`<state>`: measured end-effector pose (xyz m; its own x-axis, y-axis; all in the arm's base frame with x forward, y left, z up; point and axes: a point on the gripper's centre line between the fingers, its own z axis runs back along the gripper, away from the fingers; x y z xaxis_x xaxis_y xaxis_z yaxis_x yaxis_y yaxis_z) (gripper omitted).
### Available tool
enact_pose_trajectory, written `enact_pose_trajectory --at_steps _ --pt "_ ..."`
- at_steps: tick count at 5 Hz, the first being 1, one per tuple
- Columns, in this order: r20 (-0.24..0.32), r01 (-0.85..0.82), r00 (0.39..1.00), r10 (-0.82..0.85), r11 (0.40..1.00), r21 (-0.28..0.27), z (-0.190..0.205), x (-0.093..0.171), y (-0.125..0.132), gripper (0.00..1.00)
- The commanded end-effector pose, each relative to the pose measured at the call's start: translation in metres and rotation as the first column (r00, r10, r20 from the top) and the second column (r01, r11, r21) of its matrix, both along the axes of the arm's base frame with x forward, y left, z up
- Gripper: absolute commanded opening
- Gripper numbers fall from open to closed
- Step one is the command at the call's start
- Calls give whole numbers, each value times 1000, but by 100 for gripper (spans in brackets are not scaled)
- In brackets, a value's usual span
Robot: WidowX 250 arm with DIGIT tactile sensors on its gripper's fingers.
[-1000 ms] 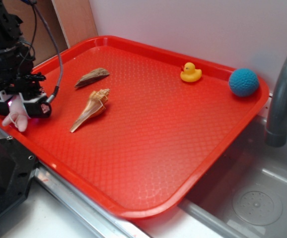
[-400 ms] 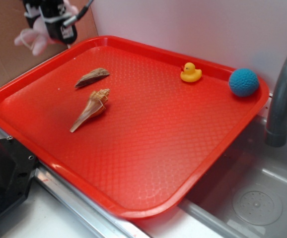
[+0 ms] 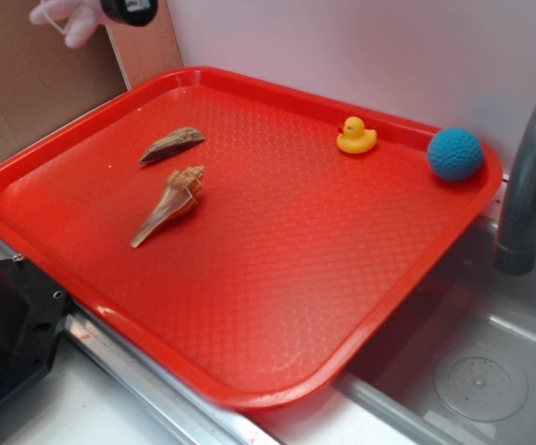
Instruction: Grab the pink bunny.
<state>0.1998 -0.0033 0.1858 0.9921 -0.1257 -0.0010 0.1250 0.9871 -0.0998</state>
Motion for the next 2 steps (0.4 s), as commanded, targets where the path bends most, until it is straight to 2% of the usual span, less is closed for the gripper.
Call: enact_pose_trajectory --at_steps 1,2 --pt "154 31 988 -31 1000 2 30 -24 4 0" --pt "144 19 989 -26 999 51 27 -30 1 0"
